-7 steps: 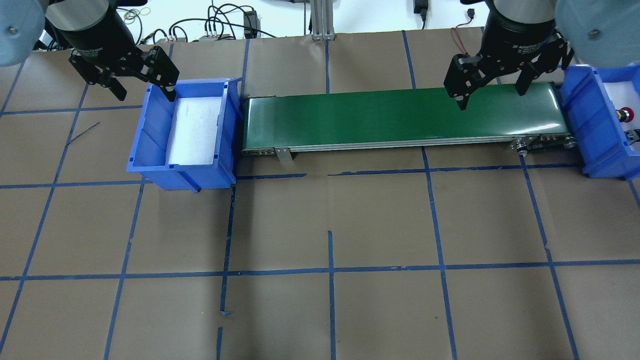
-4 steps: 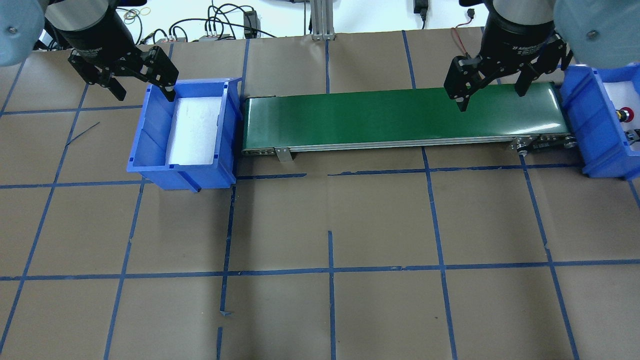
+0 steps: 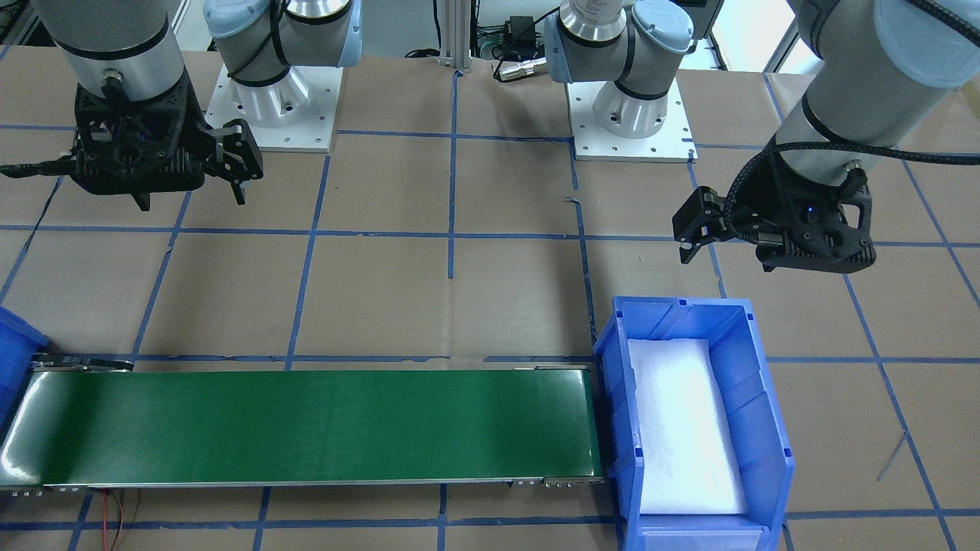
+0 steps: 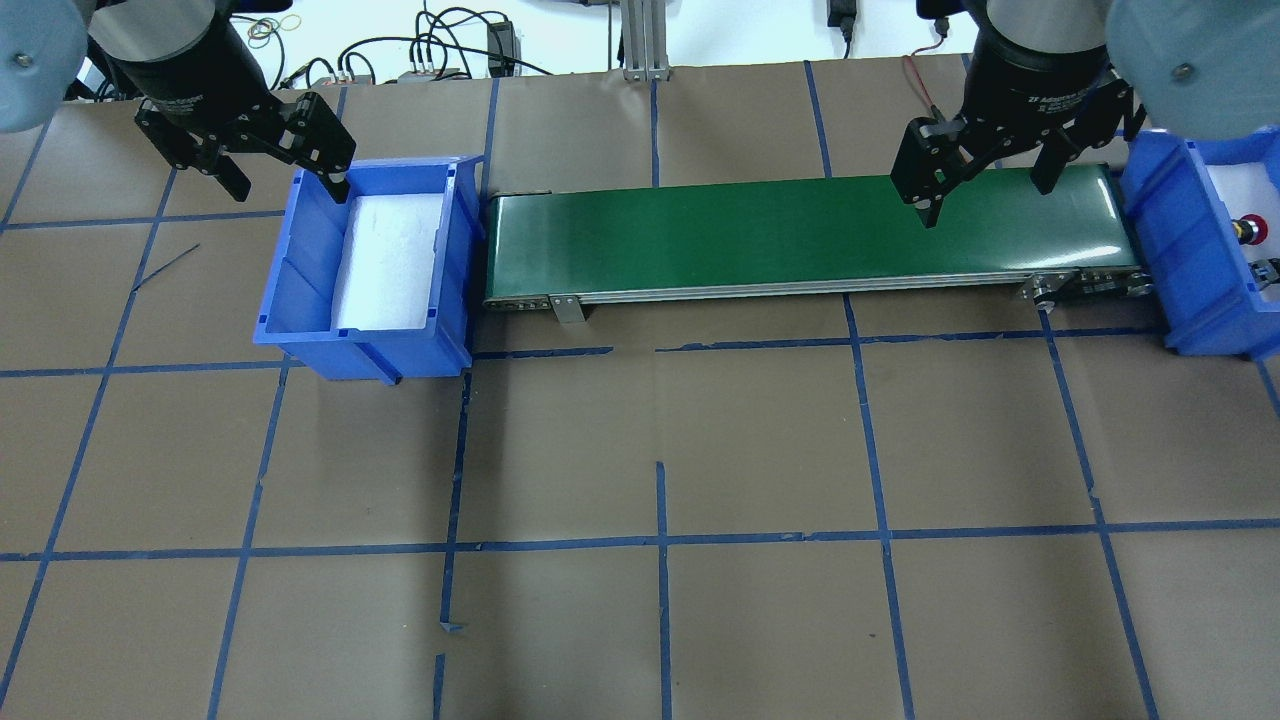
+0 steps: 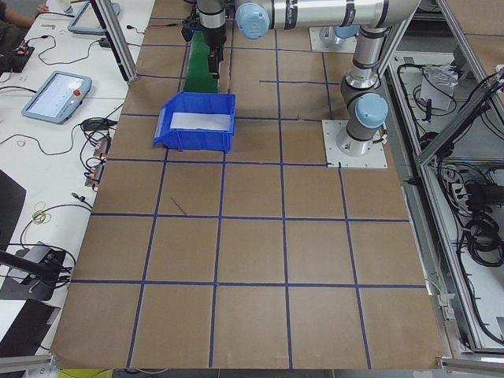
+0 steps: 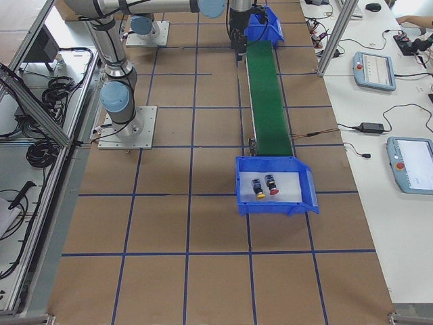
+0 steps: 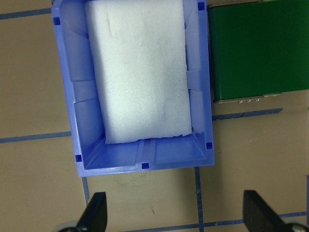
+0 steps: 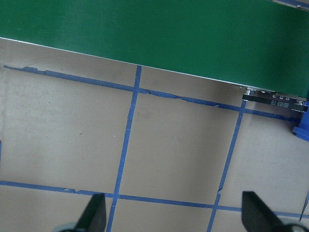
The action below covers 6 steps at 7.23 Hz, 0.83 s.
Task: Transport two buttons from left to right
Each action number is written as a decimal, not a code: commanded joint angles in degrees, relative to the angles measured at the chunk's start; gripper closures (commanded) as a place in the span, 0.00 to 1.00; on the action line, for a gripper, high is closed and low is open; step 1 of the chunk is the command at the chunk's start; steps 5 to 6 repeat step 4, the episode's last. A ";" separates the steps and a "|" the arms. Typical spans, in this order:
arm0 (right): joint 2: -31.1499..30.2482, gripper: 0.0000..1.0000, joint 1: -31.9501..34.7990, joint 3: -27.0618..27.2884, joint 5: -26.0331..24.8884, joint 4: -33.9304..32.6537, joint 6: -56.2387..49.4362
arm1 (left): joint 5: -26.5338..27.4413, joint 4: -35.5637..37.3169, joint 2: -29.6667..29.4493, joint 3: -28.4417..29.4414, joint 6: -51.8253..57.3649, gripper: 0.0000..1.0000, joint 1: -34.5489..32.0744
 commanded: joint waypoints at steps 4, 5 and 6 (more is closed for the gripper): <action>-0.08 0.00 0.06 0.15 0.12 0.07 -0.12 | 0.00 0.06 0.17 -0.09 0.05 0.00 0.18; -0.08 0.00 0.06 0.15 0.12 0.07 -0.12 | 0.00 0.06 0.17 -0.09 0.05 0.00 0.18; -0.08 0.00 0.06 0.15 0.12 0.07 -0.12 | 0.00 0.06 0.17 -0.09 0.05 0.00 0.18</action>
